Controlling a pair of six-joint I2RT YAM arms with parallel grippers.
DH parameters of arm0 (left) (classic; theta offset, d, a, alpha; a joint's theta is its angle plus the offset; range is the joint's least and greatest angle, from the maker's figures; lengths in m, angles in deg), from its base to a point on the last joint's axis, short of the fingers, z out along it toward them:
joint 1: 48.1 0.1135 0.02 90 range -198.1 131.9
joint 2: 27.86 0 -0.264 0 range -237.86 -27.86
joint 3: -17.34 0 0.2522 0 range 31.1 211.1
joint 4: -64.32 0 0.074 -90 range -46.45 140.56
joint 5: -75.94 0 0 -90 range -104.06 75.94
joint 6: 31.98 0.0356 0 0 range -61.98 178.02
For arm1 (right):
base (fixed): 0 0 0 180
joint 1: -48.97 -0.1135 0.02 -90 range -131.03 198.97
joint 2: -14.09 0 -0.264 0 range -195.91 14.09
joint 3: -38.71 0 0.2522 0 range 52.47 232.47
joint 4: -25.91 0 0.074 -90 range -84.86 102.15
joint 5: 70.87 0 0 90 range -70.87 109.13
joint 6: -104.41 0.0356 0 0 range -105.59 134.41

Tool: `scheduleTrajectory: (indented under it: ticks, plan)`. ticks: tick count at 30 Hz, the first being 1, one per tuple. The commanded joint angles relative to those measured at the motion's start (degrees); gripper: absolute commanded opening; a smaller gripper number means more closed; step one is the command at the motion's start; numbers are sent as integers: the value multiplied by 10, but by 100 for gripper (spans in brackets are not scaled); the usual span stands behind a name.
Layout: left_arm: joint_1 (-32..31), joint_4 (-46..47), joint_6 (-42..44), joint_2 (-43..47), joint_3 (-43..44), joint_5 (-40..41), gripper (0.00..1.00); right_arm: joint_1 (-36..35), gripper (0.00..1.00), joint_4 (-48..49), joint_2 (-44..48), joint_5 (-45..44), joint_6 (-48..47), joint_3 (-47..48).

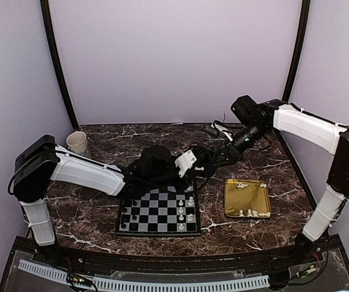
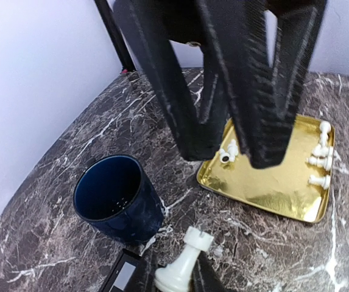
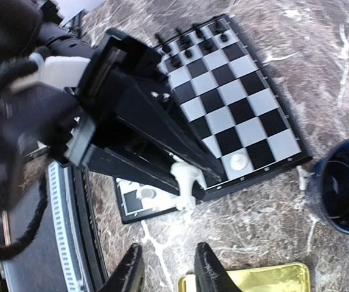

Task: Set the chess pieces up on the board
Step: Pass from the left arm to the right

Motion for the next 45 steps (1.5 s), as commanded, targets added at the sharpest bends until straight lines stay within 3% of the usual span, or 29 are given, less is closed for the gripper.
scheduleTrajectory:
  ticks: [1, 8, 19, 23, 28, 37, 45]
  plan:
    - [3, 71, -151, 30, -11, 25, 15, 10, 33, 74, 14, -7, 67, 15]
    - [4, 118, -223, 26, -20, 45, 16, 10, 40, 110, -23, 45, 142, 46]
    - [6, 133, -241, 19, -15, 51, 16, 4, 43, 118, -66, 100, 165, 58]
    - [7, 133, -241, 14, -10, 48, 16, 3, 38, 121, -70, 114, 170, 56]
    - [7, 134, -242, 10, -7, 48, 17, 3, 25, 125, -75, 131, 174, 51]
    - [9, 143, -250, 10, -11, 54, 16, 3, 31, 135, -84, 128, 187, 44]
    - [12, 146, -259, 7, -12, 63, 16, 3, 16, 150, -84, 133, 197, 33]
